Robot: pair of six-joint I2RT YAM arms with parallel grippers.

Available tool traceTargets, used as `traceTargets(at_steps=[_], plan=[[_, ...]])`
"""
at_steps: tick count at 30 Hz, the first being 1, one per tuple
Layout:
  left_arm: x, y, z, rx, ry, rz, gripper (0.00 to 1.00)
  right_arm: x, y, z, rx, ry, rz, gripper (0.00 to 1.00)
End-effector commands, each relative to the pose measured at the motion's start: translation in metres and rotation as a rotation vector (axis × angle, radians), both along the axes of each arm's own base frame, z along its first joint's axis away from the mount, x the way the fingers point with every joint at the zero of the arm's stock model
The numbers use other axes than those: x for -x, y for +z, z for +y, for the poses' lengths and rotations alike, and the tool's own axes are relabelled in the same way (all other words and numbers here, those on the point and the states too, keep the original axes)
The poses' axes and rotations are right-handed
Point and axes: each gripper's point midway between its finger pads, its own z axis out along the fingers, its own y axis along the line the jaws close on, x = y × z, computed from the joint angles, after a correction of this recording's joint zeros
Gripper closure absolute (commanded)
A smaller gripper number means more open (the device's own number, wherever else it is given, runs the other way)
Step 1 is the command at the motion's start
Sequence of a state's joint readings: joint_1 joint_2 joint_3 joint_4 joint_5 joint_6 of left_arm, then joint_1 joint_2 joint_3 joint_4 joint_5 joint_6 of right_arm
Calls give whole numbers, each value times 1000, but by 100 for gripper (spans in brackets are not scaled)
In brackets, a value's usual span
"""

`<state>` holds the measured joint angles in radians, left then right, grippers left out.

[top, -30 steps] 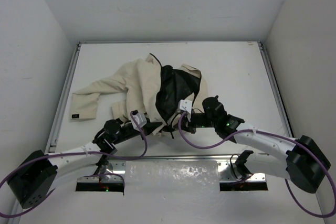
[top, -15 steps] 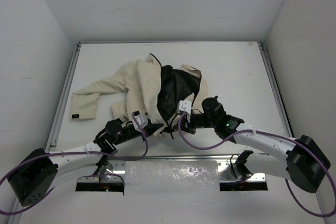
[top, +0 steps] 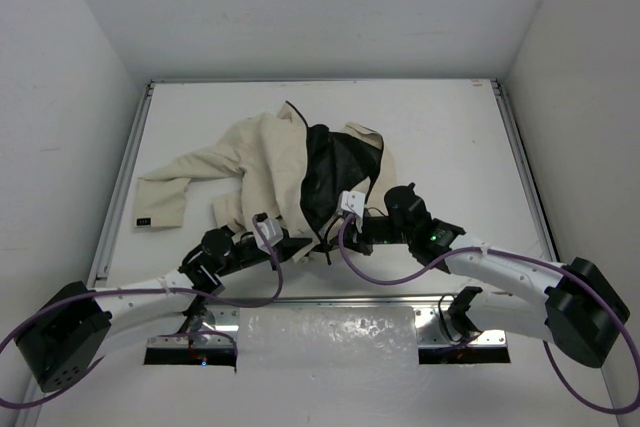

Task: Zip up the jacket

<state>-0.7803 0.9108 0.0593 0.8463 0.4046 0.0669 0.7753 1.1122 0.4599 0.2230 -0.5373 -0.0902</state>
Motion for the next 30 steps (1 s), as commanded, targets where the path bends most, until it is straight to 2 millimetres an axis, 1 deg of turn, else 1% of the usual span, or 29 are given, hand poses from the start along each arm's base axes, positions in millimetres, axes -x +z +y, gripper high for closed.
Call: traceTargets(at_steps=[1,6,9,12,15,19,25,30], plan=[[11,5,-6,18,-58,-5,100,-5,20,10,-57,15,-54,100],[10,2,-7,0,-59,6,100,-6,22,10,-58,2,-56,100],[10,-3,-7,-29,-64,2,100,-9,22,9,-49,-17,-55,100],[10,-9,-7,-47,-68,11,100,-8,21,11,-55,-19,-51,100],[13,-13,-8,-54,-83,31,100,-10,25,15,-69,-25,-56,100],[17,-13,-9,-44,-103,29,100,-9,25,19,-64,-19,-59,100],[20,-13,-12,-24,-116,77,100,-10,23,17,-55,-18,-99,100],[20,-8,-16,-27,-143,43,100,-16,33,22,-78,-10,-150,100]])
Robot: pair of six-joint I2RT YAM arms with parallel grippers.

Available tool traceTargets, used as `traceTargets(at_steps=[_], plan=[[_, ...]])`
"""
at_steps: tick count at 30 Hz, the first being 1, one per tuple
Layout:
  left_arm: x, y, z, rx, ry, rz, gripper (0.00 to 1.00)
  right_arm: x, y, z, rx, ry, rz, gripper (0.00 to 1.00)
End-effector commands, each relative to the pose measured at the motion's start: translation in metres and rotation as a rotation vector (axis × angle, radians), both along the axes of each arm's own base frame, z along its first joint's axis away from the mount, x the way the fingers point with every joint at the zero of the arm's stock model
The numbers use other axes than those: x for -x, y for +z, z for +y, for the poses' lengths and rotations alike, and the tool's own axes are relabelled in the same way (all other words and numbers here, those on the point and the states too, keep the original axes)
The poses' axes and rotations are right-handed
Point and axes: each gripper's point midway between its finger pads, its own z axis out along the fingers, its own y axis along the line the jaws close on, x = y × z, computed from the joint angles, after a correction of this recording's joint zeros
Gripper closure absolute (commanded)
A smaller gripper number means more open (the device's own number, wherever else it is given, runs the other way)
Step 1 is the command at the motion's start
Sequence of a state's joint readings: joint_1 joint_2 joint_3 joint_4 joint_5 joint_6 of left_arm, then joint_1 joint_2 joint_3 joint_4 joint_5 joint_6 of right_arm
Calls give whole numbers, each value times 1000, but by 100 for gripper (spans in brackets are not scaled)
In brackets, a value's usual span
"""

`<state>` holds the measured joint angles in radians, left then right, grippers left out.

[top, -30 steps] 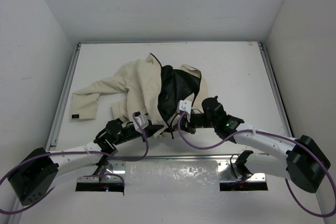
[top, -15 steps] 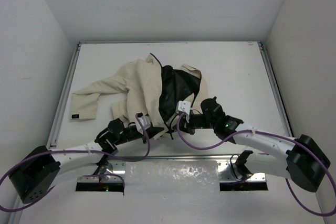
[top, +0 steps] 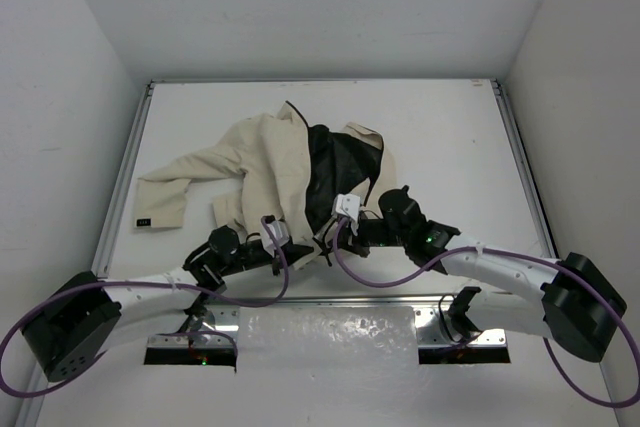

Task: Zip up the jacket

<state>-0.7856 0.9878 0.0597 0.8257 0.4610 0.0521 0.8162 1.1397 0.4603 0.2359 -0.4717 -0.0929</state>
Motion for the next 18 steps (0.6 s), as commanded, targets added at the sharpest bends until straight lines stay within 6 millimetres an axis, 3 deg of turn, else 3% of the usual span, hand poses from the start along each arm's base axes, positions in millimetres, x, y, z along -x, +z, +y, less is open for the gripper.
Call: traceTargets(at_steps=[1,8,18], plan=[[9,17,-12,35,-85,-37,100,-20,48,19,-115,-3,-147,100],[10,28,-15,55,-118,-113,100,-35,48,25,-53,-35,-123,100],[13,20,-14,33,-130,-96,100,-39,70,36,-108,-33,-118,100]])
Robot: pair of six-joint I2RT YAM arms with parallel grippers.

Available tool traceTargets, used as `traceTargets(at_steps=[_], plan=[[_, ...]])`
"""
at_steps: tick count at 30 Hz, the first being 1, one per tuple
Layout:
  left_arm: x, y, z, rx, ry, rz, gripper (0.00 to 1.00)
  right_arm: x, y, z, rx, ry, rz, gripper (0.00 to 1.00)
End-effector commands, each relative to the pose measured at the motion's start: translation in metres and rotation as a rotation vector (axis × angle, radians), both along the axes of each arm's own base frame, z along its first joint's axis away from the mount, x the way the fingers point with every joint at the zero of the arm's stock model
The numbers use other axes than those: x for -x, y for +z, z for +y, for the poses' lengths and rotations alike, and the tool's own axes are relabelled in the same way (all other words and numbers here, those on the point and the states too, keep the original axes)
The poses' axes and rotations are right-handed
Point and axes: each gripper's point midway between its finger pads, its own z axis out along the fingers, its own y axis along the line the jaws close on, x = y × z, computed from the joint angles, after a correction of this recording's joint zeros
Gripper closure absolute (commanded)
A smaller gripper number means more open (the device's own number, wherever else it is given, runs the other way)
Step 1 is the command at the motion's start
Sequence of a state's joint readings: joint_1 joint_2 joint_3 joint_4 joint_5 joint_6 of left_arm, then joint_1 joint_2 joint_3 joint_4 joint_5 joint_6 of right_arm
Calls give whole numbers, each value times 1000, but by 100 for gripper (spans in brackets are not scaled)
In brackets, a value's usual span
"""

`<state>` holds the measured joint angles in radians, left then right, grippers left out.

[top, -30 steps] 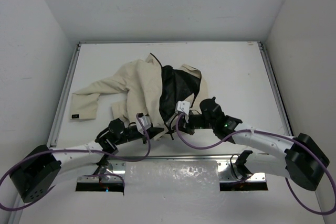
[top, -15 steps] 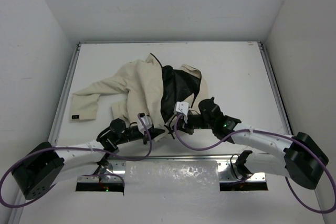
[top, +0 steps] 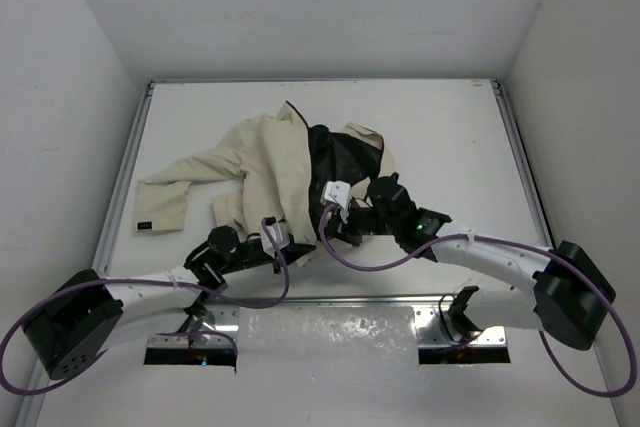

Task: Zip up the jacket

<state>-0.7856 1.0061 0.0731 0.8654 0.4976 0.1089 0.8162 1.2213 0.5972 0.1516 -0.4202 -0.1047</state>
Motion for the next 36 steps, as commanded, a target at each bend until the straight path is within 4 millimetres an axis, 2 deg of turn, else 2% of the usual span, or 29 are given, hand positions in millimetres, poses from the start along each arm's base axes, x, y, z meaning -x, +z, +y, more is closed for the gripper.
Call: traceTargets(at_steps=[1,11,14,18,19,22,26,31,36], plan=[[13,10,-8,21,-88,-17,100,-17,58,24,-153,6,-116,100],[15,3,-6,7,-88,0,100,-17,81,32,-239,3,-125,100],[12,3,-6,7,-64,13,100,-18,71,30,-225,-12,-100,100],[3,0,-5,-9,-13,89,100,-25,39,20,-173,-125,-13,100],[1,-8,-2,-34,6,148,100,-28,33,17,-167,-157,-7,100],[-17,-9,1,-70,76,258,100,-34,15,6,-147,-252,26,100],[-30,-4,4,-130,131,375,100,-32,13,1,-183,-291,47,99],[-29,-1,1,-209,142,534,100,-31,8,-2,-214,-324,79,97],[-32,-7,-2,-253,146,581,100,-27,10,-6,-239,-340,84,100]])
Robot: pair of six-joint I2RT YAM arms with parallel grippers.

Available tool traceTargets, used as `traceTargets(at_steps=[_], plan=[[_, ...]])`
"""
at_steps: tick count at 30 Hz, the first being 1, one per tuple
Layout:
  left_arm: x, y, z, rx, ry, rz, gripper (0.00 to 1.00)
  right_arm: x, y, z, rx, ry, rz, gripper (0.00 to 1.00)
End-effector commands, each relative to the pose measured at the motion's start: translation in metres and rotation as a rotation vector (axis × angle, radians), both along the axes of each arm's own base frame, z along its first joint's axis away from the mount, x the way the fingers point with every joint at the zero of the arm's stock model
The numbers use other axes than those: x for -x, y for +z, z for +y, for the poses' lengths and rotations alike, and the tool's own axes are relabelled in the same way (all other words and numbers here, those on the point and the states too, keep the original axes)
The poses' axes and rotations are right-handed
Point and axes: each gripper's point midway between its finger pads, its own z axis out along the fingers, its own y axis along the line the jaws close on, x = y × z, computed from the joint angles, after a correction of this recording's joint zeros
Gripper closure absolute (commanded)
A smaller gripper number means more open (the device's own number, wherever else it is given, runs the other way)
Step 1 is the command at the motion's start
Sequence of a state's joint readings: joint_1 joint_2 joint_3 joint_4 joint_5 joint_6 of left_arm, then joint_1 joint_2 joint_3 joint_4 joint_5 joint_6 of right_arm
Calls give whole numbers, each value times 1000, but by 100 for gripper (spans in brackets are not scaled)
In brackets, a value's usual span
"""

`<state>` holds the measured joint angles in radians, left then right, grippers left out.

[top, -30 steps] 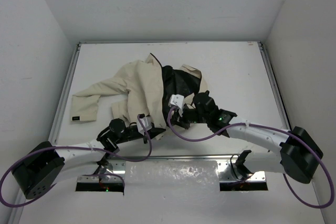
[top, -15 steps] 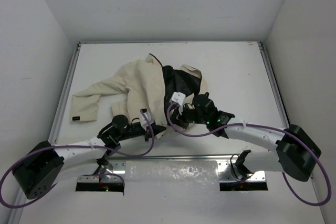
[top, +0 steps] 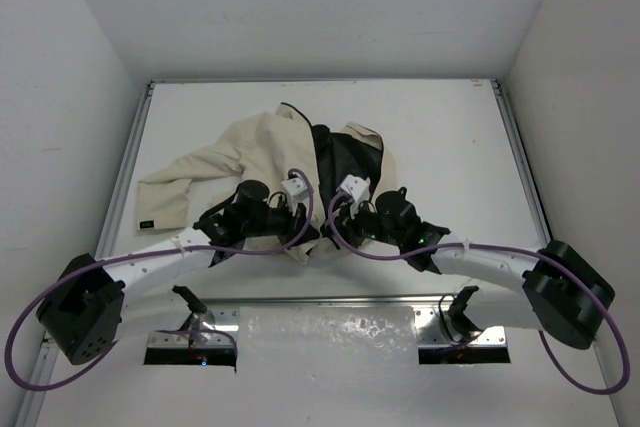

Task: Zip up the jacket

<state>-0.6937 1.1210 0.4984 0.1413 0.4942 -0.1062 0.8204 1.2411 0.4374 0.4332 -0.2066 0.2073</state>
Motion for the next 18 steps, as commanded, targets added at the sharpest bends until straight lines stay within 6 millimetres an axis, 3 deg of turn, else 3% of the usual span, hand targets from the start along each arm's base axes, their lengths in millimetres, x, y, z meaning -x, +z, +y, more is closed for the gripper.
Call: traceTargets(at_steps=[1,8,17,18], plan=[[3,-5,0,-35,-7,75,100,-9,34,3,-110,-49,-69,100],[-16,4,-10,17,-26,60,100,-16,32,-10,-30,-92,-95,100],[-40,-8,-23,26,-91,172,100,-53,32,-6,-74,-119,40,100],[-46,-1,-27,29,-107,161,100,-54,33,-3,-102,-102,69,100]])
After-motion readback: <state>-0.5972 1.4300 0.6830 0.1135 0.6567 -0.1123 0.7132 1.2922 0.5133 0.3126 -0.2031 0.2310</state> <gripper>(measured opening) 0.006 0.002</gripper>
